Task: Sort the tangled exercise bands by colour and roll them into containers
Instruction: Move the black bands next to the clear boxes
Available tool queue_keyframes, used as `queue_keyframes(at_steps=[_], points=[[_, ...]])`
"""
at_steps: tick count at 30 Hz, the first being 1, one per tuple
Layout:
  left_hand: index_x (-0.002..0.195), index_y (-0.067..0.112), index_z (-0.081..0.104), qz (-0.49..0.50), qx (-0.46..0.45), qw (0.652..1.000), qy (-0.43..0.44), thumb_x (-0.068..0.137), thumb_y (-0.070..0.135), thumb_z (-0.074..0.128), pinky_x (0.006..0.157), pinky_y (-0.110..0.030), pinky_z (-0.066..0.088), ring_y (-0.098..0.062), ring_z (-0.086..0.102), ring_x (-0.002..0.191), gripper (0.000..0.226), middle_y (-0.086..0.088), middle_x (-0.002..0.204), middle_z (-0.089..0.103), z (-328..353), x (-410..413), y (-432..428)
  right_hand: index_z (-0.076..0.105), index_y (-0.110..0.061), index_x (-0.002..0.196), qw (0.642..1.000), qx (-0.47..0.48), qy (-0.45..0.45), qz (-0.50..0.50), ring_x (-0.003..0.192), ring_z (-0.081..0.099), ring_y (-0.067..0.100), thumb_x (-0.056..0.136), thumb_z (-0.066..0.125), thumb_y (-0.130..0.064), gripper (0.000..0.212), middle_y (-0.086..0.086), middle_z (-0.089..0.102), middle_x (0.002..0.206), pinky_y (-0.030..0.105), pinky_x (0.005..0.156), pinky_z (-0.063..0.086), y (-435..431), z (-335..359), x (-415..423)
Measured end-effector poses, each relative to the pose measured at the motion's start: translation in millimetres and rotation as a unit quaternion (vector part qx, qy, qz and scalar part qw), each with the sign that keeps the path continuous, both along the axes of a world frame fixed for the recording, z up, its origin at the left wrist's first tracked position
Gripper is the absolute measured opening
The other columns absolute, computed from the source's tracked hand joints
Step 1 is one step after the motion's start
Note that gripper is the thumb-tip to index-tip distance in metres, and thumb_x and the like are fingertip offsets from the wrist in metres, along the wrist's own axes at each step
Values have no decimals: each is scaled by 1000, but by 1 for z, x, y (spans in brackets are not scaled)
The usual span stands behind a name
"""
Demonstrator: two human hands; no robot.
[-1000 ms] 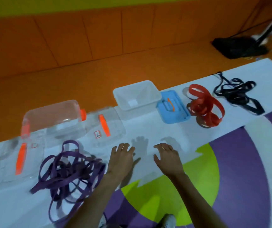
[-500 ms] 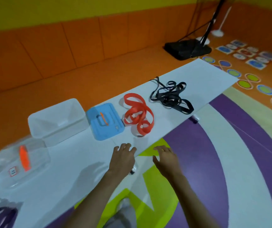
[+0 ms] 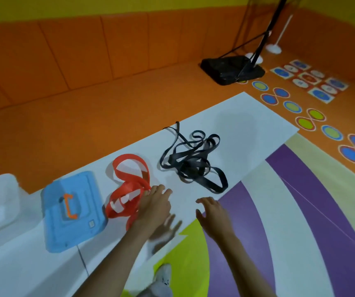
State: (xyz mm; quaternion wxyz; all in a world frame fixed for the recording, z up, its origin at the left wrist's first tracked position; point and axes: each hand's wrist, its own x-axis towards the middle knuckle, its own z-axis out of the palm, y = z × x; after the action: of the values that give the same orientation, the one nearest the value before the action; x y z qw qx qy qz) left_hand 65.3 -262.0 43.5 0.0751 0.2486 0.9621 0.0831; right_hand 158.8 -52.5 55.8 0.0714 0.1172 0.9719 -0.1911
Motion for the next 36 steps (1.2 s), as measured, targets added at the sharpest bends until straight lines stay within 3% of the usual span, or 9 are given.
queue_keyframes(at_steps=[6,13,16,22,26,29,32,34,36], points=[[153,24,43,34,47,997,-47,103,28,52,109,-44,41,-25,45,140,51,0,154,46,4,-95,78,66,-22,129,1000,3,2,9,118,61,33,96,65,-27,34,3,67,127,44,88,53,81,5,-111],[151,19,44,172,113,970,-129,105,36,51,108,-44,45,-29,47,138,49,-5,150,47,-33,-220,168,64,-24,130,997,-7,-2,73,119,60,27,103,58,-32,29,1,65,132,42,95,51,165,-18,-224],[150,15,44,262,144,937,-180,107,36,50,105,-48,48,-31,48,136,49,-8,149,47,-49,-274,206,63,-26,132,994,-29,-23,104,121,61,27,101,59,-32,31,1,65,134,43,96,52,199,-32,-261],[152,11,38,464,162,833,-254,104,44,53,107,-56,45,-38,52,132,60,-14,152,45,-87,-354,250,62,-26,133,985,-50,-64,150,119,60,27,101,59,-32,34,0,64,134,41,95,53,260,-49,-327],[139,17,48,505,119,817,-253,99,49,58,109,-59,36,-38,56,125,53,-10,136,59,-114,-380,258,62,-28,127,982,-68,-62,165,110,61,24,101,58,-31,27,-3,65,125,39,88,54,289,-57,-363],[116,17,53,506,102,820,-247,98,34,64,104,-54,39,-36,62,108,27,-8,115,68,-127,-380,261,63,-28,127,982,-73,-62,166,108,61,23,101,60,-29,26,-3,66,118,38,88,54,302,-63,-379],[95,17,56,497,126,830,-219,99,21,61,83,-42,45,-32,63,93,8,-4,96,67,-125,-364,266,64,-25,128,979,-80,-69,172,109,61,25,102,58,-27,27,-1,66,120,41,89,54,306,-69,-391],[92,17,59,483,168,839,-185,98,19,63,74,-41,51,-29,66,89,7,0,88,66,-118,-349,266,64,-22,127,977,-79,-77,181,110,61,28,102,55,-25,27,2,66,121,43,89,54,304,-71,-399],[99,18,64,452,195,855,-164,97,22,67,79,-41,56,-21,67,90,5,4,93,69,-110,-332,264,63,-21,126,975,-82,-82,191,109,60,29,102,54,-26,26,3,64,119,42,88,53,299,-73,-404]])
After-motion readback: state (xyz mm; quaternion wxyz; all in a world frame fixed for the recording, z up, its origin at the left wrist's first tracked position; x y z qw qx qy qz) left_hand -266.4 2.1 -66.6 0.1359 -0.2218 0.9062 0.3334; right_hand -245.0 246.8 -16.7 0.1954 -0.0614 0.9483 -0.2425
